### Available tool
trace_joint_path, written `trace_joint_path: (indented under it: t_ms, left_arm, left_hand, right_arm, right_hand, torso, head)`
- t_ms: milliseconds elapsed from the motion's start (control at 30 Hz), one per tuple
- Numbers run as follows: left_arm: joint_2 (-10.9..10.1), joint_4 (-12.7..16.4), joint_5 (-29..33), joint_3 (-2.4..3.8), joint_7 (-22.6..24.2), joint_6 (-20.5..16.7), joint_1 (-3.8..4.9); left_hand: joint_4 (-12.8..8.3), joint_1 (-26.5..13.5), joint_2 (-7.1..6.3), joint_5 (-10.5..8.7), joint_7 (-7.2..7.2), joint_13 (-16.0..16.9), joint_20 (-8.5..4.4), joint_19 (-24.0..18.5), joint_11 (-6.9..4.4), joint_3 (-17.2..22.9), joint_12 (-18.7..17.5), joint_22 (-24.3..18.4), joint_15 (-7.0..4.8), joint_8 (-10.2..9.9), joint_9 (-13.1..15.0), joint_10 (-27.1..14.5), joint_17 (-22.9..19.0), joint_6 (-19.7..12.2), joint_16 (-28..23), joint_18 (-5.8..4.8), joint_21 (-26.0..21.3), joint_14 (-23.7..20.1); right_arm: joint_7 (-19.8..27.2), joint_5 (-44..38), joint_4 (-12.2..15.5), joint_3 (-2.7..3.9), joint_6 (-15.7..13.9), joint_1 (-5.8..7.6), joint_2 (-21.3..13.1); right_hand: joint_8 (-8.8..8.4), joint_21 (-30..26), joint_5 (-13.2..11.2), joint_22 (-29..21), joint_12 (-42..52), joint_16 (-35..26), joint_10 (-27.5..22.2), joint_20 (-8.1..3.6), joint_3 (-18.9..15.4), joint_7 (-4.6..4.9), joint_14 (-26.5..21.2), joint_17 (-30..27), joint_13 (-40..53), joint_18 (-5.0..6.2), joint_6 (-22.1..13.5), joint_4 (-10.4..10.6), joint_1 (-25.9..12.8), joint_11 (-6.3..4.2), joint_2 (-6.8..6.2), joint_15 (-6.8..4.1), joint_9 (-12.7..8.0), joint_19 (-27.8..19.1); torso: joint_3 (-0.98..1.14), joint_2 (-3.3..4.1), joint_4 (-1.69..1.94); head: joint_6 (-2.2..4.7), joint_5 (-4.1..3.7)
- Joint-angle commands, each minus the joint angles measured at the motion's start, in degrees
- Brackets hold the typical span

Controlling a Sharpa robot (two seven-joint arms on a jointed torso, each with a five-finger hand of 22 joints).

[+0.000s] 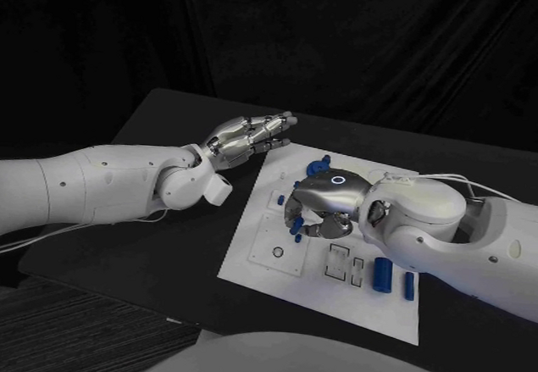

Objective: Assemble the parts on the task board

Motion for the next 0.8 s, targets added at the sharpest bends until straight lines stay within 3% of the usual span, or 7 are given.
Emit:
trace_joint_path:
  t_ms: [33,233,533,667,800]
  left_arm:
    - [-0.46,0.49,0.34,0.05,4.55,-1.28,-0.08]
    - [-1.17,0.93,0.34,0.05,4.68,-1.56,-0.10]
    - [-1.40,1.11,0.34,0.05,4.75,-1.28,-0.14]
    - [-1.38,1.15,0.34,0.05,4.69,-1.13,-0.17]
    - [-1.35,1.11,0.34,0.05,4.64,-1.04,-0.19]
  left_hand:
    - [-0.10,-0.48,-0.03,-0.07,-0.01,0.05,-0.10,-0.21,0.22,-0.22,0.25,0.09,0.05,0.00,-0.06,0.25,-0.02,-0.20,0.04,0.60,-0.31,0.11]
    - [-0.29,-0.30,-0.04,0.48,0.20,0.09,0.00,-0.17,0.52,-0.15,0.38,0.18,-0.17,0.06,-0.03,0.43,-0.02,-0.08,0.02,0.62,-0.27,0.09]
    - [-0.46,0.23,-0.04,1.00,0.36,0.08,0.11,-0.11,0.70,0.10,0.39,0.29,-0.30,0.16,0.00,0.44,-0.03,0.08,0.02,0.63,-0.22,0.08]
    - [-0.48,0.31,-0.04,1.07,0.37,0.08,0.14,-0.10,0.71,0.14,0.38,0.31,-0.30,0.17,0.00,0.42,-0.03,0.10,0.01,0.63,-0.21,0.08]
    - [-0.48,0.31,-0.04,1.07,0.37,0.08,0.14,-0.10,0.71,0.14,0.38,0.31,-0.30,0.17,0.00,0.42,-0.03,0.10,0.01,0.63,-0.21,0.08]
  right_arm:
    - [0.34,-0.15,-0.68,0.03,1.93,-0.60,0.98]
    - [0.56,-0.34,-1.53,0.03,2.42,-1.42,2.35]
    - [1.05,-3.05,-2.02,0.03,2.26,-2.23,3.58]
    - [1.07,-3.35,-2.10,0.03,2.32,-2.59,3.93]
    - [1.05,-3.46,-2.13,0.03,2.28,-2.98,4.12]
  right_hand:
    - [-0.40,-0.12,0.27,6.91,-0.24,0.04,0.21,0.12,0.37,0.05,-0.14,0.04,-0.04,0.36,-0.52,-0.07,-0.30,0.19,-0.01,0.18,-0.06,-0.43]
    - [-0.53,-0.21,0.35,6.88,-0.34,0.03,0.18,0.15,0.43,0.08,-0.15,0.01,-0.06,0.38,-0.57,-0.09,-0.41,0.22,-0.09,0.21,-0.09,-0.49]
    - [-0.72,0.03,0.32,6.93,-0.46,0.09,0.26,0.21,0.51,0.12,-0.14,0.10,-0.06,0.34,-0.58,-0.08,-0.71,0.26,-0.22,0.27,-0.13,-0.44]
    - [-0.72,0.03,0.32,6.93,-0.46,0.09,0.26,0.21,0.51,0.12,-0.14,0.10,-0.06,0.34,-0.58,-0.08,-0.71,0.26,-0.22,0.27,-0.13,-0.44]
    - [-0.77,-0.09,0.25,6.90,-0.48,0.06,0.34,0.23,0.53,0.12,-0.16,0.04,-0.05,0.37,-0.54,-0.08,-0.84,0.26,-0.27,0.28,-0.13,-0.50]
  torso:
    - [-0.01,0.23,0.34]
    - [-0.10,0.36,0.23]
    - [0.11,-0.03,0.30]
    - [-0.07,-0.02,0.27]
    - [-0.03,0.02,0.18]
  head:
    - [-0.01,0.06]
    - [-0.01,0.23]
    - [-0.01,0.32]
    - [-0.01,0.56]
    - [-0.01,0.85]
